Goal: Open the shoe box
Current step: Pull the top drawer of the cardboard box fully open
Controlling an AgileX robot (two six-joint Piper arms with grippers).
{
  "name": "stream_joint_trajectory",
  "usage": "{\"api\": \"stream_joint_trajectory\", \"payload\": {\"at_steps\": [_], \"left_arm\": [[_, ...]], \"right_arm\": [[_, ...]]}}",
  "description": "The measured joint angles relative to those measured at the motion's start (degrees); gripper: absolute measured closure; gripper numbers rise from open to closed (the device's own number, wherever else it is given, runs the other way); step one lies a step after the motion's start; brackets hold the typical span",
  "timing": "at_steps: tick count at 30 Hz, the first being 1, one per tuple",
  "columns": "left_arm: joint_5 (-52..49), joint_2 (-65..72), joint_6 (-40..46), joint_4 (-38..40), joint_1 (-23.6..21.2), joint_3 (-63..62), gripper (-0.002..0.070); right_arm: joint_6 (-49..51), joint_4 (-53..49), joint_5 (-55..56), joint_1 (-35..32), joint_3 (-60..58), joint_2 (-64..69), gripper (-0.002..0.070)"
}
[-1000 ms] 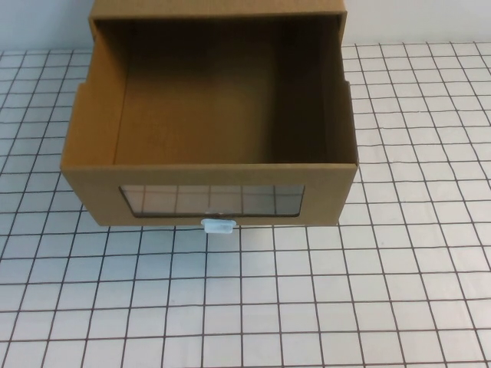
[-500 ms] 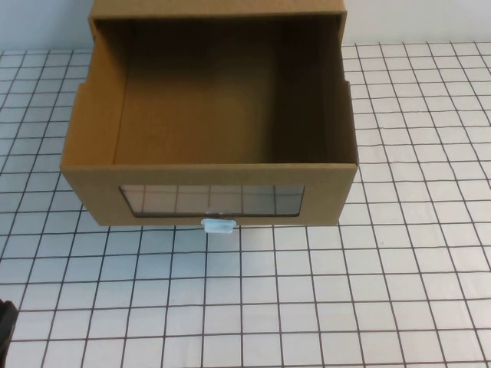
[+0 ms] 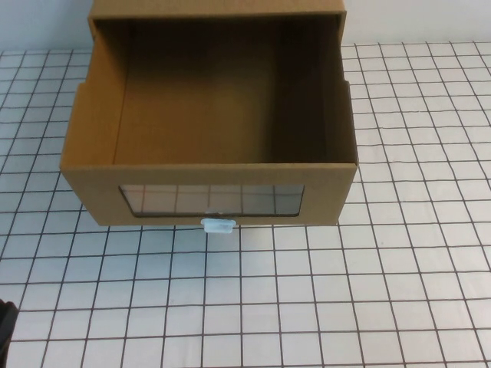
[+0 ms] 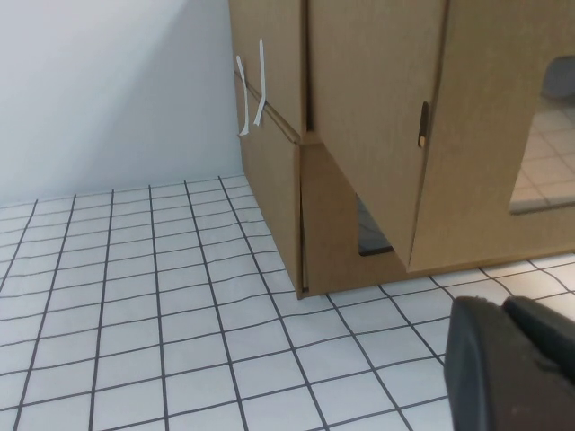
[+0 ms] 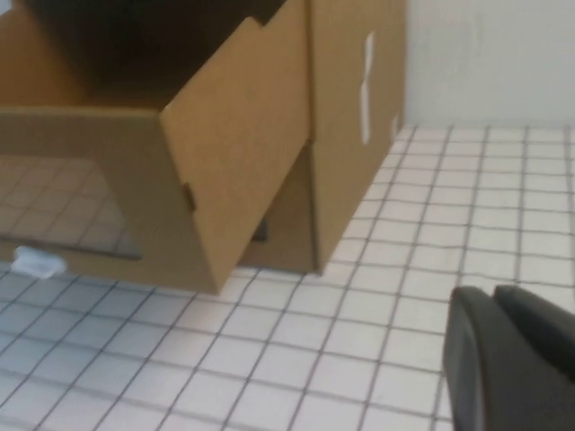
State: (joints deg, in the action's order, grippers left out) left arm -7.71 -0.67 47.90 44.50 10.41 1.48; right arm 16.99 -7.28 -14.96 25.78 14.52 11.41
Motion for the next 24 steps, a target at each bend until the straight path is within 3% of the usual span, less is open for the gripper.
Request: {"api": "stream_joint_trajectory", "payload": {"at_steps": [7,10,24], "left_arm": [[0.0,0.0,0.0,0.0,0.0,0.0,0.0677],[0.0,0.0,0.0,0.0,0.0,0.0,0.0677],[-0.1,0.0,0.0,0.0,0.0,0.0,0.0677]], "right_arm": [[0.0,-1.3,9.3,-18.0,-6.5,-2.4,0.0689],[0.0,-1.4,12.6,-22.6,-11.2,-4.9,0.0689],[0.0,-1.4,13.8,-24.4,-15.9,-11.9,0.0689]]}}
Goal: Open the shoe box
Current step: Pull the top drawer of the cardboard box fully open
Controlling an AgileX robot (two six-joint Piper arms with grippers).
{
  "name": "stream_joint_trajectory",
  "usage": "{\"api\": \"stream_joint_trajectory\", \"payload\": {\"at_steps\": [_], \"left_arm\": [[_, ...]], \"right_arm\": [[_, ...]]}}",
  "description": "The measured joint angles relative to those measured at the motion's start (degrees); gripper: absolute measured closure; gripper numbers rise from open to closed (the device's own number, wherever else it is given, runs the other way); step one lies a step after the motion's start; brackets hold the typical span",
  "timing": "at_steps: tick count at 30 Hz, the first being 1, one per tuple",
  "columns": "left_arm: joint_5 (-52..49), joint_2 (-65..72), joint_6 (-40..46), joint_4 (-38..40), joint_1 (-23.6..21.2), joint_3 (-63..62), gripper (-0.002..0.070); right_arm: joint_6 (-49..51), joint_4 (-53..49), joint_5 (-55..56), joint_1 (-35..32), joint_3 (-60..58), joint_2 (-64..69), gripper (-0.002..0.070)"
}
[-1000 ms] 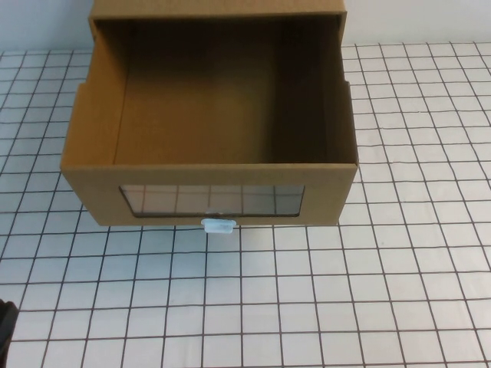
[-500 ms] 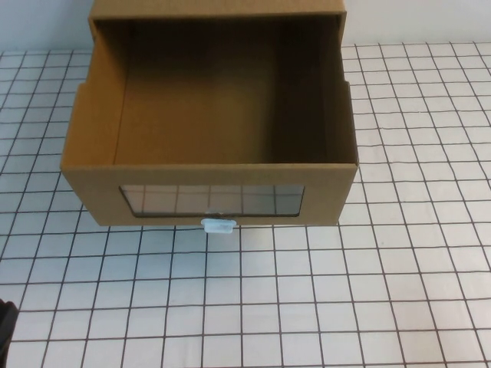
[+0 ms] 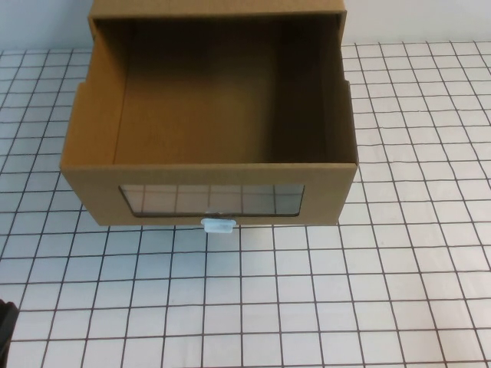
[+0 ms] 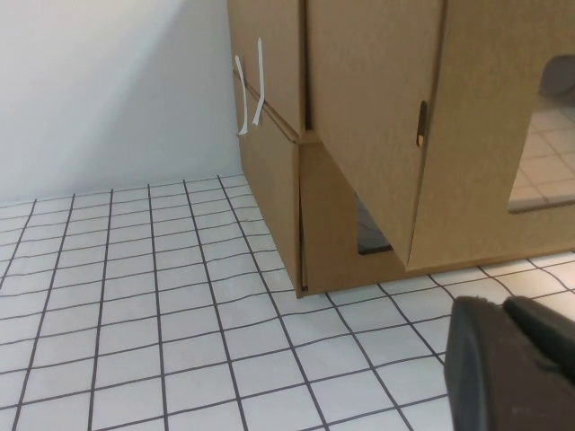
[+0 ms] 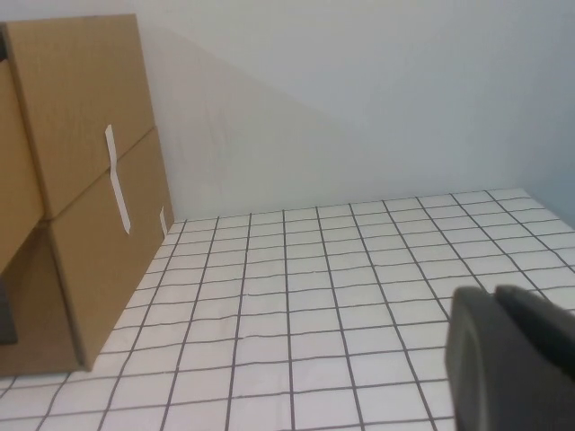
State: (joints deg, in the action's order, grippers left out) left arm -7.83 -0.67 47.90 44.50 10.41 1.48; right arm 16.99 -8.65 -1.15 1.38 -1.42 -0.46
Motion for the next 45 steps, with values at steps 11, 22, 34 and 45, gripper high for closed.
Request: {"api": "stream_joint_trajectory", "payload": {"at_steps": [11,22,34,45], "left_arm": [[0.0,0.0,0.0,0.0,0.0,0.0,0.0677],[0.0,0.0,0.0,0.0,0.0,0.0,0.0677],[0.0,0.0,0.0,0.0,0.0,0.0,0.0677],[0.2,0.0,-0.3,-4.1,0.0,0.0,0.0677]], "right_arm": [[-16.4,14.7,-4.2,0.0,0.0,0.0,0.0689],[-19.6,16.9,-21.2,0.0,0.0,0.0,0.0689],[-19.6,16.9,-21.6,0.0,0.0,0.0,0.0689],[-19.6,16.9,-21.6,0.0,0.0,0.0,0.0689]]}}
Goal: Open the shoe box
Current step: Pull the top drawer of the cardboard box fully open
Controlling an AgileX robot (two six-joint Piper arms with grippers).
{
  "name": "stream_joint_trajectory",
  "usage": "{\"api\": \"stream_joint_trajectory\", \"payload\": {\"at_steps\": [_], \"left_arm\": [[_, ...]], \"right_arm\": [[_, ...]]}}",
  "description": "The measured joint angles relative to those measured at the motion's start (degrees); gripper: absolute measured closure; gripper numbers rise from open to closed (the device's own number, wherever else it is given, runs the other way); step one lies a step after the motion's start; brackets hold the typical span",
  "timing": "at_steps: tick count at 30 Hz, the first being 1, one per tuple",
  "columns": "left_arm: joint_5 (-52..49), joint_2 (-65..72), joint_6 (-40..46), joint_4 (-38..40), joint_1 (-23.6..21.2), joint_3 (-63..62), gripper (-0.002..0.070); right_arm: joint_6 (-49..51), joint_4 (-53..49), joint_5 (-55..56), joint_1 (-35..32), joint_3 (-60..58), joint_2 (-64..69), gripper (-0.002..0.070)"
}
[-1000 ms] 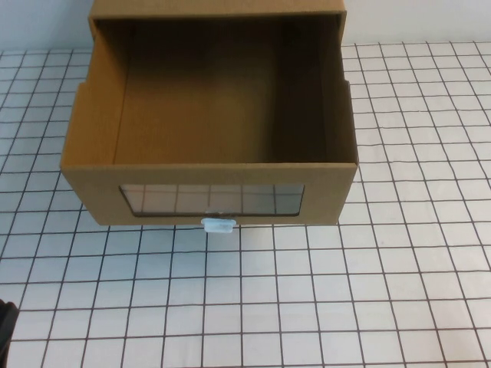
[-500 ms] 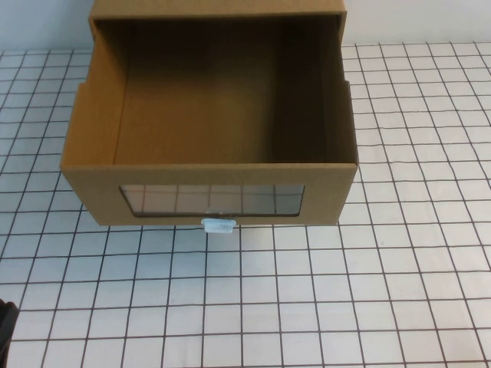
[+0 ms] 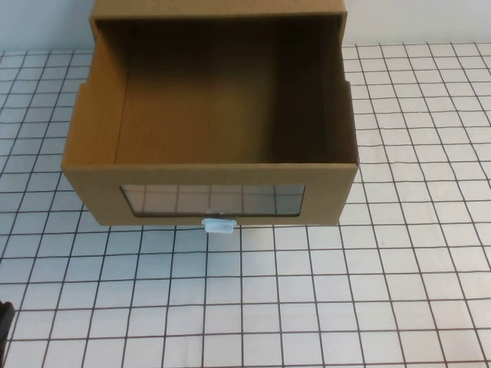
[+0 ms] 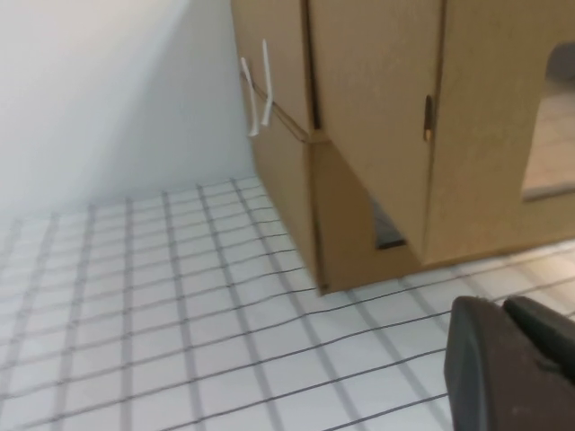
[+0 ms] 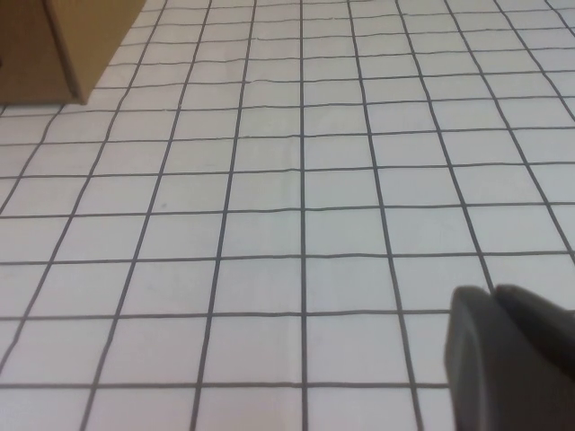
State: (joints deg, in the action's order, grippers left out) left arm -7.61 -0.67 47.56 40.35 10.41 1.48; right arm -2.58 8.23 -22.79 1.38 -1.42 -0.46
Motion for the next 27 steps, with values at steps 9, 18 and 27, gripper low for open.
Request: {"api": "stream_joint_trajectory", "payload": {"at_steps": [9,18,27], "left_arm": [[-1.9,0.0,-37.6,-39.0,-4.2,0.0,0.0677],[-12.8,0.0,-43.9,-43.8,-4.9,0.0,0.0677],[-12.9,0.0,-44.4,-44.0,-4.9,0.0,0.0677]], "right_arm": [[0.0,0.1,0.0,0.0,0.0,0.0,0.0689],[0.0,0.1,-0.1,0.0,0.0,0.0,0.0689],[0.0,0.1,-0.1,0.0,0.0,-0.1,0.0689]]}}
